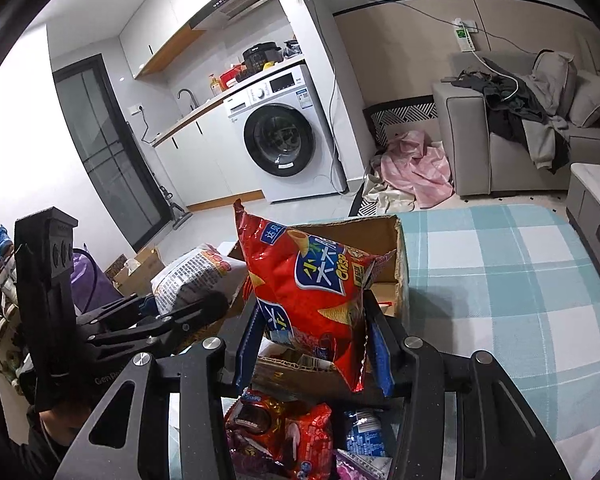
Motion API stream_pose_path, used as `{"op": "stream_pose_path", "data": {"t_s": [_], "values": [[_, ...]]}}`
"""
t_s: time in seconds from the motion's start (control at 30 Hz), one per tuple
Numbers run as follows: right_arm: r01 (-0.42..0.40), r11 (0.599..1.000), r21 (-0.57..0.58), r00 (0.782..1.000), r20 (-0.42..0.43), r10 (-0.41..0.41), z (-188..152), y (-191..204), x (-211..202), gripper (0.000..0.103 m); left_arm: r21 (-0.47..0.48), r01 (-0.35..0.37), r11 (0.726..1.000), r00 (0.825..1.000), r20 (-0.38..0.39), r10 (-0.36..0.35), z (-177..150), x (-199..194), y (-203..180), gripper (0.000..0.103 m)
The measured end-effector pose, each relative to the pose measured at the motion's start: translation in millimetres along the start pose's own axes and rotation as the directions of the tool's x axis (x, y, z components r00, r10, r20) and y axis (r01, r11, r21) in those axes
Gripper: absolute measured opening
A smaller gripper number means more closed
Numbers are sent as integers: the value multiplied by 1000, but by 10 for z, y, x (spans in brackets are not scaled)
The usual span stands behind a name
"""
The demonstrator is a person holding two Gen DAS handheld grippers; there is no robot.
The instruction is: Organize snacks
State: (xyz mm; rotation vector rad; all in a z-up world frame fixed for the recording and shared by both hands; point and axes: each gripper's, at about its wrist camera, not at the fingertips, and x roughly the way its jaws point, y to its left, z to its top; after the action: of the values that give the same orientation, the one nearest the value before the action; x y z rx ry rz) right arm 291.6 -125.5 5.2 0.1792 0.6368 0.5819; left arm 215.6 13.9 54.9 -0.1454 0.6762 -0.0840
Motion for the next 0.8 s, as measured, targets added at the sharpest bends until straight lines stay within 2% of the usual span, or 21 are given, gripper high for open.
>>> {"op": "stream_pose_path", "data": {"t_s": [0.23, 0.8], "values": [[-3, 1000, -10, 1000, -26, 2, -7, 9, 177, 47, 15, -8, 1000, 1000, -11, 8, -3, 148, 20, 53], [53, 998, -47, 996, -75, -56, -81, -62, 468, 47, 33, -24, 999, 999, -31, 26, -1, 442, -49, 53]]}}
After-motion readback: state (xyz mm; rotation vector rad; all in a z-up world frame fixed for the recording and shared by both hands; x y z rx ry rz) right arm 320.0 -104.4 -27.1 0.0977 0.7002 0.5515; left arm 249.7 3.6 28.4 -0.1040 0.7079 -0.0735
